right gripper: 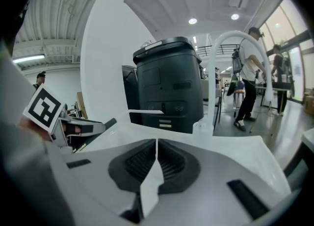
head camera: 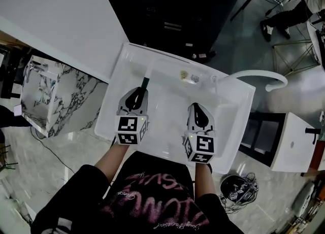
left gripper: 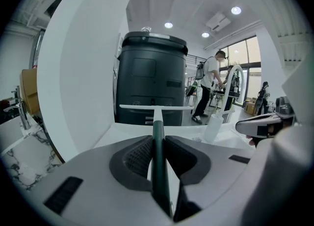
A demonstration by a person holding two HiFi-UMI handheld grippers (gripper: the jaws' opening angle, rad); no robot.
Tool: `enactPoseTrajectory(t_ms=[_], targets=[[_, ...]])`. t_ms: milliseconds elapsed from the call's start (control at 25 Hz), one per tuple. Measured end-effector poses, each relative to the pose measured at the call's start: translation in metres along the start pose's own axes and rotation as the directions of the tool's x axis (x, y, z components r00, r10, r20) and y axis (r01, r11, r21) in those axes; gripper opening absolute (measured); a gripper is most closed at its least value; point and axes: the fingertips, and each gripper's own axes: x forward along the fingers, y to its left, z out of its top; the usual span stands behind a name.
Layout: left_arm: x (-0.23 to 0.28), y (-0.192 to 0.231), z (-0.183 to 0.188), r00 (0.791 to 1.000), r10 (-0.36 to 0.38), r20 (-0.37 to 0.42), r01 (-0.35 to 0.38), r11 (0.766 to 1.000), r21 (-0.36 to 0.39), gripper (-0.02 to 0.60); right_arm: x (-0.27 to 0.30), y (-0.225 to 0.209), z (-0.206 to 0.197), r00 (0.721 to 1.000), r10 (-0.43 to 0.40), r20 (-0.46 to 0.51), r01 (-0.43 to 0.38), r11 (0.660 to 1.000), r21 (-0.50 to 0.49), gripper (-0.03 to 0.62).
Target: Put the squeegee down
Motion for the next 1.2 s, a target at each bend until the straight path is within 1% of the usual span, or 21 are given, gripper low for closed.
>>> enactPoseTrajectory(t_ms=[360, 720, 1200], targets=[[0.015, 0.008, -0.019, 0.999, 0.005, -0.049, -0.005, 1.0, -0.013, 0.084, 0.018, 0.001, -0.013, 0.999, 0.015, -0.042, -0.015, 1.0, -0.001, 0.021], [0.029, 0.006, -0.037, 0.995, 0.0, -0.096, -0.002, 1.0, -0.021, 0.084, 0.026, -0.01, -0.028, 0.997, -0.001, -0.076, 0.002, 1.0, 0.018, 0.021], [0.043, 0.002, -0.063, 0.99, -0.004, -0.144, 0.001, 1.0, -0.025, 0.084, 0.028, -0.016, -0.061, 0.991, 0.0, -0.134, 0.006, 0.999, 0.044, 0.021]])
